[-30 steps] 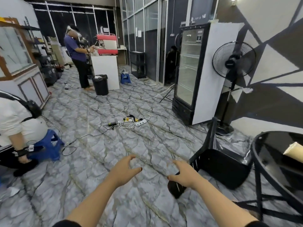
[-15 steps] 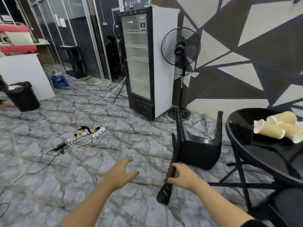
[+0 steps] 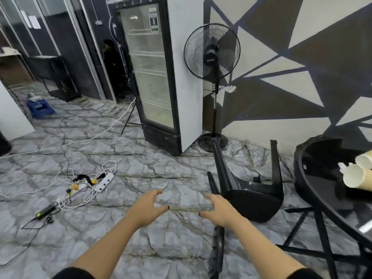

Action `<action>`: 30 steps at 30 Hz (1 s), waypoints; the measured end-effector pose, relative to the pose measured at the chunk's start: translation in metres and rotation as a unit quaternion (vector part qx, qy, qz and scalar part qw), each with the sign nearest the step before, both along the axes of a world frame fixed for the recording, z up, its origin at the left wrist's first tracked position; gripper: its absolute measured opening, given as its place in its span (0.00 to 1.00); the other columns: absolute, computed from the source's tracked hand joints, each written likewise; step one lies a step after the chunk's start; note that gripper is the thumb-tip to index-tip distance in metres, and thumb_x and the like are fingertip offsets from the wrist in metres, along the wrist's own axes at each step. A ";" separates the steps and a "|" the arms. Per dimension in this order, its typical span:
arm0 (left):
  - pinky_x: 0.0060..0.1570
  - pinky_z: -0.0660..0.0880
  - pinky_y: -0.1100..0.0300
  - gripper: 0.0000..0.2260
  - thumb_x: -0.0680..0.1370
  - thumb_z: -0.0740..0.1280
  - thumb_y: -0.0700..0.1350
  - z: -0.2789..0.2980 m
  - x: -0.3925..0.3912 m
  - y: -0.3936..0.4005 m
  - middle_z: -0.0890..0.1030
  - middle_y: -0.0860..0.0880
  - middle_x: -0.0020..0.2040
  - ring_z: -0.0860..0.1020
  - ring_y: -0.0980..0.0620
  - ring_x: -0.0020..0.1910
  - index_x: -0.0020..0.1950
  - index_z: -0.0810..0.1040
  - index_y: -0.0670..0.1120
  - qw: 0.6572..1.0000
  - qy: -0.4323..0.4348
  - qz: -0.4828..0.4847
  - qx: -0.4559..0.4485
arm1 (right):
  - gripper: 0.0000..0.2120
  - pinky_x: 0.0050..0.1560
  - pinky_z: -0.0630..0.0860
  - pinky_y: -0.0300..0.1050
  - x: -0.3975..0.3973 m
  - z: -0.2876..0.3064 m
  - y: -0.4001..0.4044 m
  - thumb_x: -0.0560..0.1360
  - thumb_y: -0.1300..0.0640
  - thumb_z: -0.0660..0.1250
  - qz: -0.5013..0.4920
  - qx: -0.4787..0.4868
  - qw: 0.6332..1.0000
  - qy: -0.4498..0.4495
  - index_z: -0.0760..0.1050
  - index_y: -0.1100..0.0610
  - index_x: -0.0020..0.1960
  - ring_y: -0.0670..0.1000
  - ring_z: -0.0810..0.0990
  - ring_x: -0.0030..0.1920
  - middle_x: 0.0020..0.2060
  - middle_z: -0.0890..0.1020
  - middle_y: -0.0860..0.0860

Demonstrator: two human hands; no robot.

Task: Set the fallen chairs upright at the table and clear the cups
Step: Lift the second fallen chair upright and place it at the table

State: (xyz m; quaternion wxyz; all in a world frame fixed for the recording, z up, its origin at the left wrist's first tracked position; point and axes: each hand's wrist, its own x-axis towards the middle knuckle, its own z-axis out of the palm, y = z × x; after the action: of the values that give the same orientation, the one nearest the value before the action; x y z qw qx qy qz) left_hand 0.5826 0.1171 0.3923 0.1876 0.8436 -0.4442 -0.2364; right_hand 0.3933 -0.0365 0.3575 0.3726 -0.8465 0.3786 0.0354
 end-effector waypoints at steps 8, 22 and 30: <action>0.65 0.66 0.56 0.27 0.75 0.66 0.54 0.001 0.104 -0.118 0.67 0.48 0.71 0.68 0.49 0.68 0.70 0.63 0.48 0.995 -0.007 -0.103 -0.012 | 0.35 0.67 0.66 0.50 0.062 -0.017 -0.070 0.70 0.43 0.67 -0.113 0.012 0.994 0.003 0.58 0.53 0.72 0.55 0.66 0.68 0.70 0.65 0.54; 0.66 0.63 0.58 0.27 0.74 0.66 0.54 -0.032 0.191 -0.307 0.66 0.48 0.72 0.66 0.49 0.69 0.70 0.63 0.48 0.932 -0.024 -0.358 0.040 | 0.39 0.69 0.64 0.53 0.129 -0.042 -0.137 0.70 0.40 0.66 -0.371 0.071 0.926 -0.011 0.54 0.52 0.74 0.55 0.63 0.71 0.73 0.60 0.52; 0.67 0.62 0.59 0.27 0.75 0.65 0.54 -0.064 0.148 -0.397 0.66 0.49 0.72 0.66 0.51 0.69 0.71 0.63 0.49 0.869 -0.013 -0.493 0.049 | 0.37 0.68 0.64 0.49 0.105 -0.072 -0.171 0.71 0.40 0.65 -0.467 0.077 0.881 0.018 0.55 0.53 0.74 0.54 0.63 0.71 0.73 0.61 0.51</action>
State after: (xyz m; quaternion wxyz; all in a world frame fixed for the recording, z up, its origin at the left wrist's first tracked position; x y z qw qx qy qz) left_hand 0.7302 -0.2799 0.3279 -0.0008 0.5263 -0.7924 -0.3085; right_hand 0.4986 -0.2075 0.2859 0.4031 -0.5399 0.7323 -0.0988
